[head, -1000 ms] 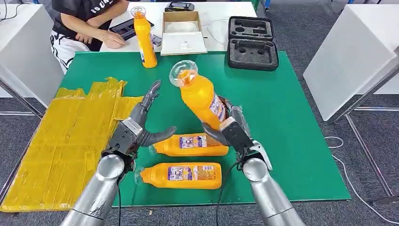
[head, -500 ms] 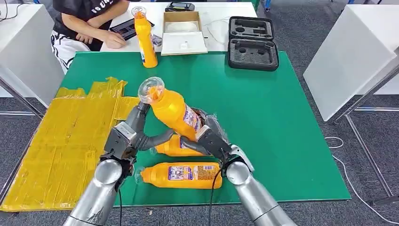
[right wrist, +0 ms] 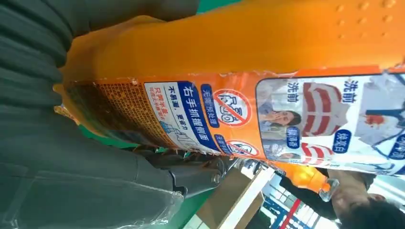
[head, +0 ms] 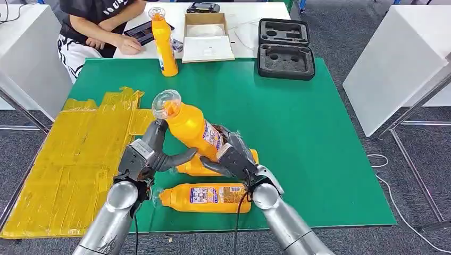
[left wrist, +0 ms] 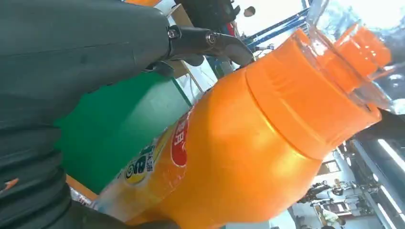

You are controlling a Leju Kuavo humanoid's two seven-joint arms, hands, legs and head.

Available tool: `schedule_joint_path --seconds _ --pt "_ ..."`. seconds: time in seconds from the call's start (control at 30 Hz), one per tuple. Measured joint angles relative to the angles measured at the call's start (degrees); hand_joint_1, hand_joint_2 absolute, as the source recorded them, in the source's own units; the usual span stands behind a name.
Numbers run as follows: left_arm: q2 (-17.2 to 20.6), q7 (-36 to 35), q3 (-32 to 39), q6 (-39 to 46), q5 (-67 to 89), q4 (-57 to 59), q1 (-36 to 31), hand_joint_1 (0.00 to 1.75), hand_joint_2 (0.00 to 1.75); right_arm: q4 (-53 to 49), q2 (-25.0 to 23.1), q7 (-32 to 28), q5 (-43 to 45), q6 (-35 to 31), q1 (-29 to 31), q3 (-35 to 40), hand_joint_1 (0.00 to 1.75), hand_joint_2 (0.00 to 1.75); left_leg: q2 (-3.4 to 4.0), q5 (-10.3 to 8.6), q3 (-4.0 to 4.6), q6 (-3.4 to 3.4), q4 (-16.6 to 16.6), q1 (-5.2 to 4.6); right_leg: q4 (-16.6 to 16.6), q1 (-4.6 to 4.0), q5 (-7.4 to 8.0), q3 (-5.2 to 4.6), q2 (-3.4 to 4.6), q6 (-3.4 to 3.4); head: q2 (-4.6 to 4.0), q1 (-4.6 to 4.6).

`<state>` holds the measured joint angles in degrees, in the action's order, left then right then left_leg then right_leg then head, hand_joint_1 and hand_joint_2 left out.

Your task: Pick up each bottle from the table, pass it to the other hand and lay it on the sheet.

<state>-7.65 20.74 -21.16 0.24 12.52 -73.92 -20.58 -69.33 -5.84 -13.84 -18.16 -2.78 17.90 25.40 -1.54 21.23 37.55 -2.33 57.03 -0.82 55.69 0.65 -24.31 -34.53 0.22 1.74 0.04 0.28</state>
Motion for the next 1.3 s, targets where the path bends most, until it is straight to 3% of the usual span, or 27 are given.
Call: schedule_joint_path --seconds 0.87,1.07,1.1,1.13,1.2,1.3 --pt "-0.09 -0.65 0.02 -0.68 -2.46 -0.57 0.16 0.00 1.75 5.14 -2.99 -0.31 0.13 0.72 4.29 2.80 1.75 1.75 0.02 0.00 0.00 0.00 0.00 0.00 0.00 0.00 0.00 0.00 0.01 0.00 0.00 0.00" --pt "-0.09 -2.27 0.28 -5.20 -9.67 -1.90 0.39 0.03 1.75 7.45 -3.91 -1.25 1.53 0.92 6.03 4.02 1.75 1.75 0.01 -0.01 0.00 0.00 0.00 0.01 0.01 -0.01 0.00 -0.01 0.00 0.00 0.00 0.00" --pt "-0.09 -2.86 0.37 -6.24 -11.59 -1.90 0.44 0.96 1.75 7.80 -4.08 -1.35 1.73 0.92 6.19 4.20 1.75 1.75 0.01 -0.01 0.00 0.00 0.00 0.01 0.01 -0.01 0.00 -0.01 0.01 0.00 0.00 0.00" --pt "-0.18 -3.46 0.53 -7.04 -13.80 -1.90 0.51 1.59 1.75 8.13 -4.15 -1.38 1.75 0.92 6.37 4.28 1.75 1.75 0.01 0.00 0.00 0.00 0.00 0.01 0.01 0.00 0.00 -0.02 0.01 0.00 0.00 0.00" --pt "-0.59 -3.93 0.72 -7.41 -17.20 -1.88 0.58 1.73 1.75 8.85 -4.24 -1.51 1.86 0.90 6.79 4.59 1.75 1.75 0.01 0.00 0.01 0.00 0.00 0.01 0.00 0.00 0.00 -0.03 0.00 0.00 0.00 0.00" --pt "-0.87 -3.93 0.79 -7.21 -18.60 -1.86 0.57 1.73 1.75 9.42 -4.33 -1.71 1.90 0.79 6.98 4.94 1.75 1.75 0.01 0.00 0.01 0.00 0.00 0.00 0.00 0.01 0.00 -0.03 0.01 0.00 0.00 0.00"
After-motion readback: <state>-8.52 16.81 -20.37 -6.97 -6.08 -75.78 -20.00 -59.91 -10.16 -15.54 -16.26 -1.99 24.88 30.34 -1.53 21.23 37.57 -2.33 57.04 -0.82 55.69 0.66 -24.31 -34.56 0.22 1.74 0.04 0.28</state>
